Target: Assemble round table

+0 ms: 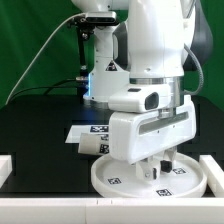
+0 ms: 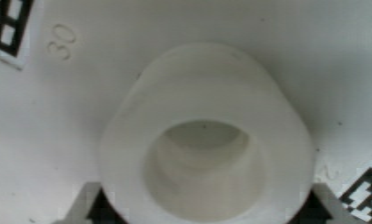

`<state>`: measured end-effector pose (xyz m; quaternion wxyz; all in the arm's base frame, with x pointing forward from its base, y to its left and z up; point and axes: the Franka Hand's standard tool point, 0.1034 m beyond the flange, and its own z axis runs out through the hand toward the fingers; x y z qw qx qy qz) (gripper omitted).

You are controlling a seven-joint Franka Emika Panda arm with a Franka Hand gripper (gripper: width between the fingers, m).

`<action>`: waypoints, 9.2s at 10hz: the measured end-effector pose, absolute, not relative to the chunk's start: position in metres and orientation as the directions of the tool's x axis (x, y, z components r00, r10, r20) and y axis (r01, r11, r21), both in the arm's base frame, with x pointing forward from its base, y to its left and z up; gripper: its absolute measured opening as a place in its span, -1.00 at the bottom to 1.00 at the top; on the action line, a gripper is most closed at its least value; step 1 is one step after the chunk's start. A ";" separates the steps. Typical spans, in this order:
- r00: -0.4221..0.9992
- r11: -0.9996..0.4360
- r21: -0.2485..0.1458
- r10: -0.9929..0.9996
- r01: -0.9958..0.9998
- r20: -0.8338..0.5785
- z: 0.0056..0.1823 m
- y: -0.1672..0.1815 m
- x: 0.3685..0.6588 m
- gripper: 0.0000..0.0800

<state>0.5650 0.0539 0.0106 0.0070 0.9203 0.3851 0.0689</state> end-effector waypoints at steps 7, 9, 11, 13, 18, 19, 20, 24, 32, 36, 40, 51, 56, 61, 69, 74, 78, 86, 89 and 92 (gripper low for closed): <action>0.691 -0.701 0.065 0.713 0.711 0.120 0.015 0.055 0.570 0.22; 0.710 -0.715 0.049 0.699 0.698 0.087 0.058 0.041 0.576 0.61; 0.695 -0.701 0.070 0.712 0.709 0.097 0.081 0.030 0.576 0.62; 0.697 -0.703 0.064 0.711 0.708 0.094 0.076 0.031 0.575 0.62; 0.787 -0.792 0.071 0.611 0.607 0.086 0.084 -0.023 0.564 0.62; 0.805 -0.809 0.069 0.587 0.583 0.081 0.084 -0.035 0.559 0.62; 0.799 -0.804 0.067 0.595 0.591 0.082 0.083 -0.029 0.561 0.62; 0.822 -0.826 0.058 0.564 0.561 0.081 0.083 -0.030 0.558 0.62; 0.976 -0.980 0.006 0.198 0.198 0.091 0.087 -0.073 0.540 0.62; 0.946 -0.940 -0.122 -0.324 -0.319 0.019 0.082 -0.090 0.529 0.62; 0.789 -0.775 -0.158 -0.612 -0.612 -0.053 0.077 -0.089 0.522 0.62; 0.313 -0.310 -0.102 -0.776 -0.945 -0.548 0.058 -0.105 0.443 0.62; 0.253 -0.306 -0.070 -0.613 -0.950 -0.748 0.043 -0.105 0.446 0.62; 0.170 -0.287 -0.021 -0.502 -0.958 -0.848 0.028 -0.098 0.432 0.62; 0.150 -0.300 0.024 -0.543 -0.954 -0.826 0.010 -0.069 0.438 0.29; 0.155 -0.304 0.022 -0.544 -0.952 -0.825 0.011 -0.070 0.439 0.01; 0.316 -0.391 -0.090 -0.566 -0.916 -0.762 0.061 -0.096 0.473 0.01; 0.644 -0.632 -0.131 -0.733 -0.764 -0.221 0.122 -0.049 0.555 0.02; 0.602 -0.591 -0.179 -0.798 -0.787 -0.014 0.118 -0.028 0.547 0.02; 0.709 -0.728 -0.168 -0.685 -0.664 0.167 0.127 0.009 0.561 0.02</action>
Offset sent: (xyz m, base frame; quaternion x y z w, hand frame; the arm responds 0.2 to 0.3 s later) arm 0.0000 0.0000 0.0000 0.0000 0.0000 0.0000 1.0000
